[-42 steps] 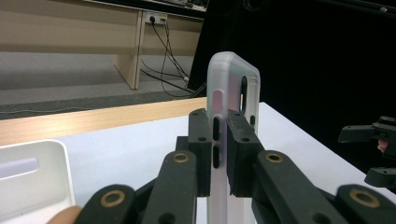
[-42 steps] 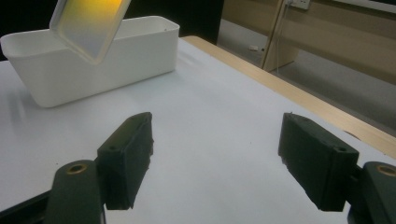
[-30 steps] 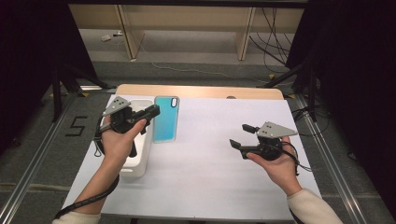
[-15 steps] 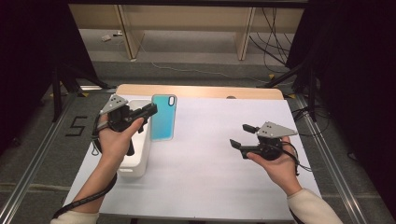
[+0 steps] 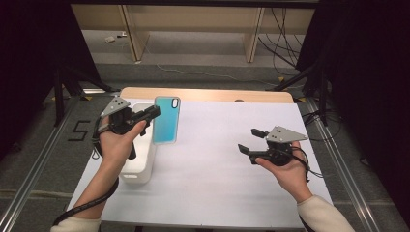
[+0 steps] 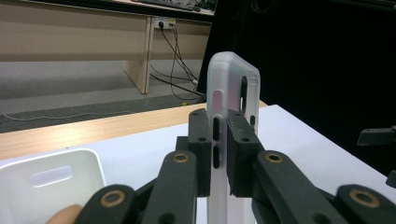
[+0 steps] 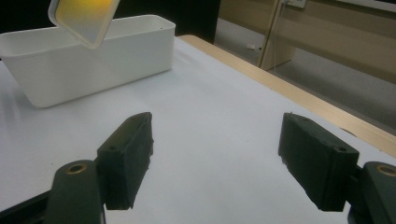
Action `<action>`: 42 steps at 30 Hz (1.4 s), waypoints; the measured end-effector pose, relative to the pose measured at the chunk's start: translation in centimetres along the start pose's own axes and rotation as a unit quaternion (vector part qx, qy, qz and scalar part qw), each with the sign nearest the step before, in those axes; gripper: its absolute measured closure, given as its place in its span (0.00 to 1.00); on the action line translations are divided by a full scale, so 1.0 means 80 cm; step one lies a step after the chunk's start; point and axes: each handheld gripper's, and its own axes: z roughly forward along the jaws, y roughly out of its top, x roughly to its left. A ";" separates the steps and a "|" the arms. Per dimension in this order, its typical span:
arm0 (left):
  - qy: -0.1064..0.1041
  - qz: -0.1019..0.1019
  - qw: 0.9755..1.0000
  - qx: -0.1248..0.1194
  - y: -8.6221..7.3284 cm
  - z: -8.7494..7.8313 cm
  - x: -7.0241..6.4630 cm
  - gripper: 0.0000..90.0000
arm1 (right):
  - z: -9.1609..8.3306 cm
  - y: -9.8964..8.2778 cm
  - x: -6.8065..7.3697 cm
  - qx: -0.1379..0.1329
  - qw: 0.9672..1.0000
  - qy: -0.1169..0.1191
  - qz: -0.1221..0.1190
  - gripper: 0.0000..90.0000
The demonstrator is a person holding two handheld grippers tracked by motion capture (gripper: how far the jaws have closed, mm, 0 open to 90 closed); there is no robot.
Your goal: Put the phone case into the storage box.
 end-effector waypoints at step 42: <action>0.021 0.012 1.000 -0.011 0.012 -0.006 0.036 0.91 | 0.000 -0.001 0.000 0.002 1.000 -0.004 0.003 0.31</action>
